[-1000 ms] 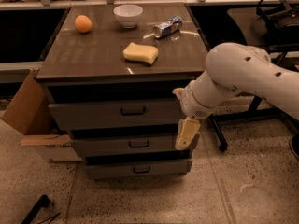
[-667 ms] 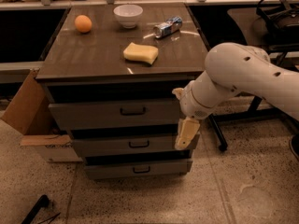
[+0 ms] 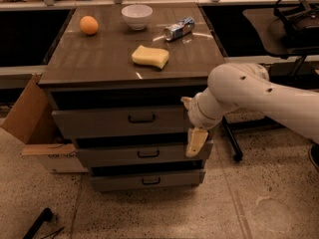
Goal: Open top drawer
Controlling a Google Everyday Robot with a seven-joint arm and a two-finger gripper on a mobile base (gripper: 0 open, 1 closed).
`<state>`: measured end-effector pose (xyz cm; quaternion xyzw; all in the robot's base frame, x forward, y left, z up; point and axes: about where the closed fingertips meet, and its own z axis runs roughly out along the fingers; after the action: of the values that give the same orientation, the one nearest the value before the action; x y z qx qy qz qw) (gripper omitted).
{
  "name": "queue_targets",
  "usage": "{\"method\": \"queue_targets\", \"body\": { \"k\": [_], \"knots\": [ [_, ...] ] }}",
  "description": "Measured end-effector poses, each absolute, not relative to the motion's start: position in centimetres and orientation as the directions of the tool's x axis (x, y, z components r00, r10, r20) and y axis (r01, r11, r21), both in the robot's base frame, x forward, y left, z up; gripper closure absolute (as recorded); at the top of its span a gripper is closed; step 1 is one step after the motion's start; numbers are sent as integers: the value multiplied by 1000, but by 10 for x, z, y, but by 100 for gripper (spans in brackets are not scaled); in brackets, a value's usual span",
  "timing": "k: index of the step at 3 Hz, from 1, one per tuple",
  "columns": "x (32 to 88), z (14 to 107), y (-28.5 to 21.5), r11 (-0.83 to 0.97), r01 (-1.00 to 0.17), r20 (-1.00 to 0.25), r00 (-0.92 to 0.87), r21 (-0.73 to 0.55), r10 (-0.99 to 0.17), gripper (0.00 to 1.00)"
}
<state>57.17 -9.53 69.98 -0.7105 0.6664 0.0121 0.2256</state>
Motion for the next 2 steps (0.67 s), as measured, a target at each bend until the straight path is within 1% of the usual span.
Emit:
{"method": "queue_targets", "body": {
  "k": [2],
  "knots": [
    [599,676,-90,-64,-937,-258,159,-343,-953,0]
  ]
}}
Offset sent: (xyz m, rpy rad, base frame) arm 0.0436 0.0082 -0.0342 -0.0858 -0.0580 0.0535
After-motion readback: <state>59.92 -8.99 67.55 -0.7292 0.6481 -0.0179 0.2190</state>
